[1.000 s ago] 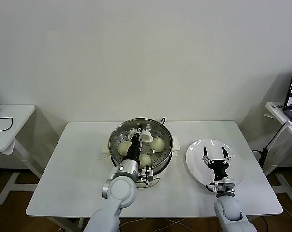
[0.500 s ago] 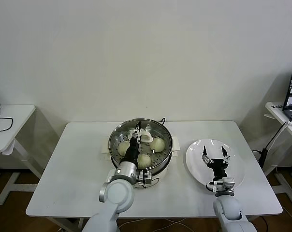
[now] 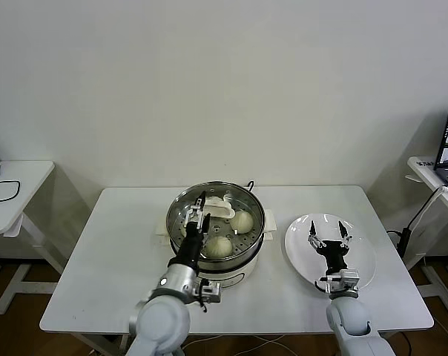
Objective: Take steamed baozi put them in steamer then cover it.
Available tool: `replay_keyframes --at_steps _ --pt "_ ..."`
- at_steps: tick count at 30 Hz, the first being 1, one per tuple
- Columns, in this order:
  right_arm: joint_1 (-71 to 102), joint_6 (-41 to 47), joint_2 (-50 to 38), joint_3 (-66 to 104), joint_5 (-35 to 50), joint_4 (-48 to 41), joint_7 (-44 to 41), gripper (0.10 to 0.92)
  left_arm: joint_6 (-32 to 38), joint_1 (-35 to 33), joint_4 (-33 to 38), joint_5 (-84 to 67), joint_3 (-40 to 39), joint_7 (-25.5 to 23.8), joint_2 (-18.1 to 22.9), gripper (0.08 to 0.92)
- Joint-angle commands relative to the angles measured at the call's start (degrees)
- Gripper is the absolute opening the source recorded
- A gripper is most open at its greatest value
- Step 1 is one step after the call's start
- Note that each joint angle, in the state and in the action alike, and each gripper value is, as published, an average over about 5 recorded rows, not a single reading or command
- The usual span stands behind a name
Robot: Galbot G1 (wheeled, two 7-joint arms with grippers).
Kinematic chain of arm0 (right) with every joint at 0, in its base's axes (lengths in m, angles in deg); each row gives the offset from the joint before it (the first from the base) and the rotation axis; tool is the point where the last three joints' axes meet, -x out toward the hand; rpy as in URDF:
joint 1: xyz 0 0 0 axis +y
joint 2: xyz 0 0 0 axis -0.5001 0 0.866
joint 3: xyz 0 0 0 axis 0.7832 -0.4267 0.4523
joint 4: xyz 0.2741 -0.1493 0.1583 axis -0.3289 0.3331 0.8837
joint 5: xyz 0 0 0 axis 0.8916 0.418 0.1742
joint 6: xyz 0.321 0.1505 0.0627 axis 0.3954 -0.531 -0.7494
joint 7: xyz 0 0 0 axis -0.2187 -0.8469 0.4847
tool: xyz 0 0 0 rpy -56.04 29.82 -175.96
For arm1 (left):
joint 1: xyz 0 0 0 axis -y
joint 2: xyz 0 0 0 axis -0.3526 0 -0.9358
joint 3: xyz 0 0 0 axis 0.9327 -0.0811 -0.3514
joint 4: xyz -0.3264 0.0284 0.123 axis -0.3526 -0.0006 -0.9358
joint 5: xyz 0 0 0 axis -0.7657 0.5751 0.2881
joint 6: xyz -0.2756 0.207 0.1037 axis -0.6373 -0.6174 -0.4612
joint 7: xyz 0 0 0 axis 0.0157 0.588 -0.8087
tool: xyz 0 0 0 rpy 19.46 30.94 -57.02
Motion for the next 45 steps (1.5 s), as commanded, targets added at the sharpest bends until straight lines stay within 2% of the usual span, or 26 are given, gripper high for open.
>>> replay_keyframes --at_steps 1,3,6,9,13,20,30,45 --pt "1.72 2.23 -1.61 -1.60 2.93 3.50 0.35 0.823 -0.74 -7.02 11.21 -28.76 10.43 8.07 -4.54 0.822" --pt "2.25 3.44 -2.03 -1.68 3.86 4.65 0.45 0.823 0.10 -6.71 9.79 -40.70 14.60 13.03 -4.33 0.823" --pt "3.07 3.76 -2.48 -1.33 5.63 5.85 -0.72 0.823 5.16 -5.75 4.98 -56.53 20.36 19.62 -3.81 0.823" --pt "4.09 1.28 -2.72 -0.86 7.14 6.11 -3.46 0.823 13.01 -5.38 -0.90 -68.44 25.25 22.10 -3.65 0.823" --pt "5.23 0.02 -2.92 -0.35 8.47 6.48 -5.27 0.823 21.51 -5.81 -7.36 -79.58 28.81 19.59 -3.90 0.823" --pt "6.40 0.19 -2.70 -0.15 8.69 6.76 -5.78 0.823 28.13 -6.87 -12.93 -84.11 30.16 15.82 -3.07 0.823" --pt "7.54 0.36 -1.97 0.41 8.63 6.60 -6.49 0.823 28.60 -7.70 -13.87 -84.43 29.59 15.69 -1.62 0.823" --pt "7.90 1.95 -0.91 0.81 7.71 7.43 -6.28 0.823 27.05 -8.39 -14.03 -84.54 30.19 15.19 -1.76 0.823"
